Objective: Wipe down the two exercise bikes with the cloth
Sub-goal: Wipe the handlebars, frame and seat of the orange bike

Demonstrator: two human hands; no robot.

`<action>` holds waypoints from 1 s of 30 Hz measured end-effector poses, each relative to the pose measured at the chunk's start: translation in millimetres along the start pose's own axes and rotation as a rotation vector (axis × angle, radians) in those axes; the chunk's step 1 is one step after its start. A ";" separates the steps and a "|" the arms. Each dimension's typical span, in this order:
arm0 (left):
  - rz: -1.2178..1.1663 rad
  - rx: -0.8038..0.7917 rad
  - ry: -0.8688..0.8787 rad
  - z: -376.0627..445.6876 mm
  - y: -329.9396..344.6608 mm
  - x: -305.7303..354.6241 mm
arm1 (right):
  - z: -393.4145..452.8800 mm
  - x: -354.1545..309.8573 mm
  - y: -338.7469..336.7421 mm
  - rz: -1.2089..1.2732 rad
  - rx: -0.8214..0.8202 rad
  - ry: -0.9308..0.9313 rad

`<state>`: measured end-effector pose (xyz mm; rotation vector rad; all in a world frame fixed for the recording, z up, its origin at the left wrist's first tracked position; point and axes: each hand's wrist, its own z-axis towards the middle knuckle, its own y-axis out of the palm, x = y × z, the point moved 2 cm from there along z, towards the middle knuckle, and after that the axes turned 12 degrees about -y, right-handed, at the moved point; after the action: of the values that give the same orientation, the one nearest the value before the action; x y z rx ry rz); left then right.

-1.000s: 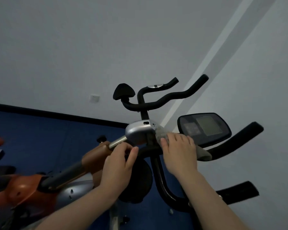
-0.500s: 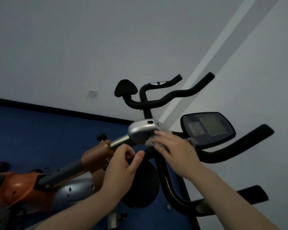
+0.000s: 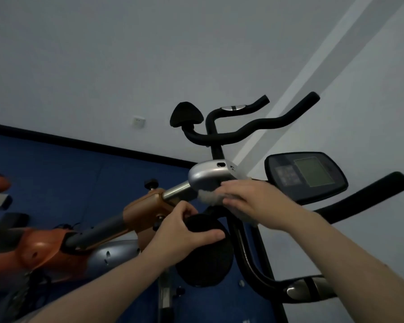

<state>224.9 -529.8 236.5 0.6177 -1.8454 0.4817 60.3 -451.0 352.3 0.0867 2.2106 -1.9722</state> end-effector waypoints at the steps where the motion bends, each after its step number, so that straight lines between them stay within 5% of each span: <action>1: 0.020 -0.002 -0.025 -0.2 -0.6 -0.2 | -7.6 9.7 -5.1 0.013 -0.001 0.051; 5: 0.024 -0.009 -0.039 -0.7 0.1 0.7 | -8.8 -0.3 11.7 0.003 0.154 0.032; 11: -0.022 -0.113 -0.028 -2.6 -1.0 2.1 | -0.2 -1.3 7.7 -0.025 -0.008 -0.089; 14: 0.006 -0.069 -0.053 -0.8 -0.7 -1.4 | -18.2 18.8 -5.1 -0.019 0.066 0.065; 20: 0.013 -0.051 0.016 -3.3 -0.2 0.0 | 5.4 -21.4 23.0 -0.063 0.046 -0.115; 25: 0.301 0.157 0.213 -10.5 -6.8 10.4 | -28.8 6.5 -9.1 -0.054 0.056 0.102; 30: 0.360 0.092 0.418 -11.4 -0.4 40.5 | -60.9 19.2 -22.9 -0.301 0.128 0.422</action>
<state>221.9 -530.9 278.5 0.2165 -1.5378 0.8685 32.1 -394.9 377.9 0.2166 2.4651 -2.4508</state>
